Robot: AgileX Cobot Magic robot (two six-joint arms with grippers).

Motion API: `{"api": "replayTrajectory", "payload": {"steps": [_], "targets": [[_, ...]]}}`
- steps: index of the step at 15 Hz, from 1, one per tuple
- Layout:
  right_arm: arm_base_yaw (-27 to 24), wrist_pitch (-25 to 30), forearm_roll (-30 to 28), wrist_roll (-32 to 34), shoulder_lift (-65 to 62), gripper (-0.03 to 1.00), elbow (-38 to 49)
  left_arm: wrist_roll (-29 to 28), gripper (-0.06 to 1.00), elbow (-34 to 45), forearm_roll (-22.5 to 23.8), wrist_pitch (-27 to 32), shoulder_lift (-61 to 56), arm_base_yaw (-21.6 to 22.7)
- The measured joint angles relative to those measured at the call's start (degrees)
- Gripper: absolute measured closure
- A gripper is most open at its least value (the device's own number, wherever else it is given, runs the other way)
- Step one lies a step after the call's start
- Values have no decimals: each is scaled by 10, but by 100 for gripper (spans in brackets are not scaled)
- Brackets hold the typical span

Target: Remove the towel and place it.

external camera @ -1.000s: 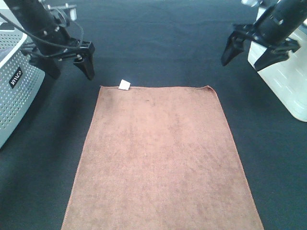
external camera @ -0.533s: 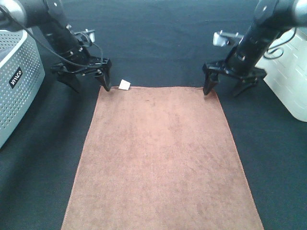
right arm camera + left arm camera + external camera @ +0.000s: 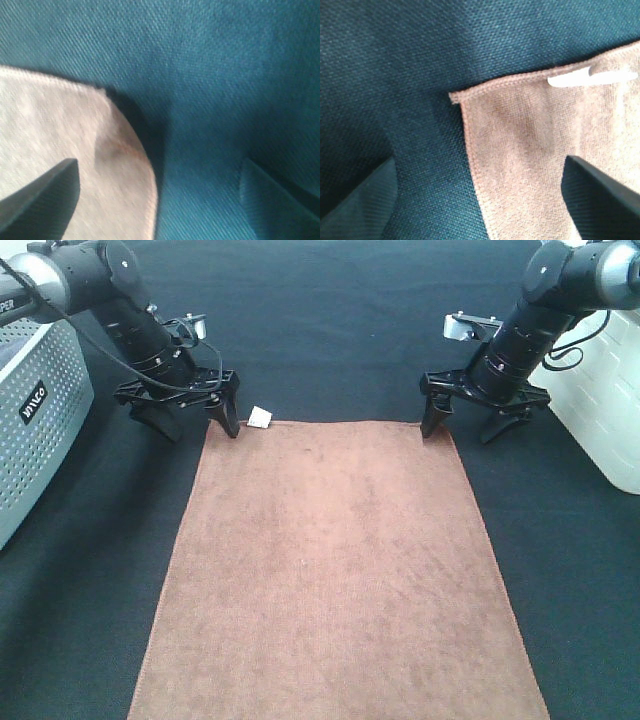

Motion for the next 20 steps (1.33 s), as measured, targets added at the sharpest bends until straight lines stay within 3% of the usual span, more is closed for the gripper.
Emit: {"api": "replayTrajectory", "payload": {"steps": [4, 8, 12, 16, 17, 18, 19, 20], "targets": [[20, -22, 52, -36, 2, 17, -2, 10, 13, -2, -40, -27, 3, -29], [39, -27, 59, -41, 3, 18, -2, 10, 13, -2, -47, -41, 4, -55], [40, -31, 48, -40, 6, 32, -2, 10, 24, -2, -38, -43, 5, -55], [40, -48, 46, -38, 10, 60, -2, 10, 49, -2, -10, -43, 7, -55], [40, -54, 41, -36, 11, 70, -2, 10, 61, -2, -1, -43, 8, -55], [41, -57, 19, -34, 12, 84, -2, 11, 83, -2, 14, -43, 9, -55], [41, -58, 7, -32, 12, 93, -2, 17, 91, -2, 21, -43, 9, -55], [42, -60, -5, -30, 11, 97, -2, 19, 93, -2, 28, -43, 9, -55]]}}
